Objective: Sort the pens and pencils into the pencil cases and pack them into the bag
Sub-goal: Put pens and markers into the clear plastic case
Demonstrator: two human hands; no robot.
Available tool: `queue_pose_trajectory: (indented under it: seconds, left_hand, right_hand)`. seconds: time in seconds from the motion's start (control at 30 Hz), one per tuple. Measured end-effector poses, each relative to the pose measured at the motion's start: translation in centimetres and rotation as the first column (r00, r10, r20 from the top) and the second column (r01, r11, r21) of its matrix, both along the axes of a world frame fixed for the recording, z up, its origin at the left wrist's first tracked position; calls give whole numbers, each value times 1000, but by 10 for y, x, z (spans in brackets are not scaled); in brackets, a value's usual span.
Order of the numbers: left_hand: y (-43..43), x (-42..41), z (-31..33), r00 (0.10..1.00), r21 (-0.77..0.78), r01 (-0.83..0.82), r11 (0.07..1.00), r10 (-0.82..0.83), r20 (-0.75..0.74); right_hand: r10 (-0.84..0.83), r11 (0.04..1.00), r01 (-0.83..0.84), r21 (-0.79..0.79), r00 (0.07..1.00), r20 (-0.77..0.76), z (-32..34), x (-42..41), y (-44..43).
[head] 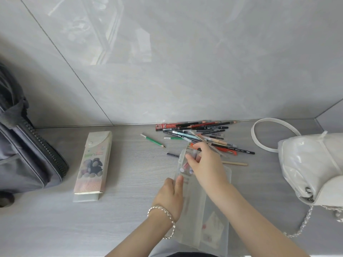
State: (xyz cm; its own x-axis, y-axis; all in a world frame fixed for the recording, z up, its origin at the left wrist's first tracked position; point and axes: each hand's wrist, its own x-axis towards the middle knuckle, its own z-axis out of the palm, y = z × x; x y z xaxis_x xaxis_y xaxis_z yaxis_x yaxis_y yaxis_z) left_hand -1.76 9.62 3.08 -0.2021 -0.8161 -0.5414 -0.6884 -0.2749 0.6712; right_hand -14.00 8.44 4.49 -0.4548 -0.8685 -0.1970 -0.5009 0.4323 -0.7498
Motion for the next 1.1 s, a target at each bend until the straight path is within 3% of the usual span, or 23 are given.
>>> queue_pose_trajectory:
  seconds: [0.13,0.33,0.47,0.6,0.7,0.77,0.87,1.0,1.1]
  left_hand:
    - [-1,2,-3,999,13,-29,999,29,-30]
    - [-4,2,-5,995,-13,-54,998,53,-81]
    - [-9,8,-13,999,21,-29,999,30,-46]
    - [-31,24,-23,992,32,-127,991,127,-10]
    - [-52,41,-28,977,10,-211,977,211,-3]
    - [-64,50,-30,968,1,-252,968,252,-4]
    - [-73,57,-30,957,-7,-289,957,289,-1]
    - [-72,59,-25,945,29,-323,946,324,-36]
    - [-69,60,-27,943,47,-330,943,331,-35]
  right_hand:
    - [33,994,-35,-104,999,-18,-2,1,6]
    - [118,959,-177,-221,959,-259,-17,3,19]
    - [152,948,-209,-239,960,-236,-27,-3,17]
    - [162,940,-198,-277,976,-148,-28,-23,-3]
    - [90,990,-110,-88,975,-202,-40,-51,-31]
    - [207,978,-191,88,944,-256,-54,-61,-46]
    - [431,899,-347,267,808,-401,-70,-59,-60]
    - [511,859,-365,359,651,-561,-77,-56,-68]
    - [531,845,-354,401,643,-552,-82,-57,-68]
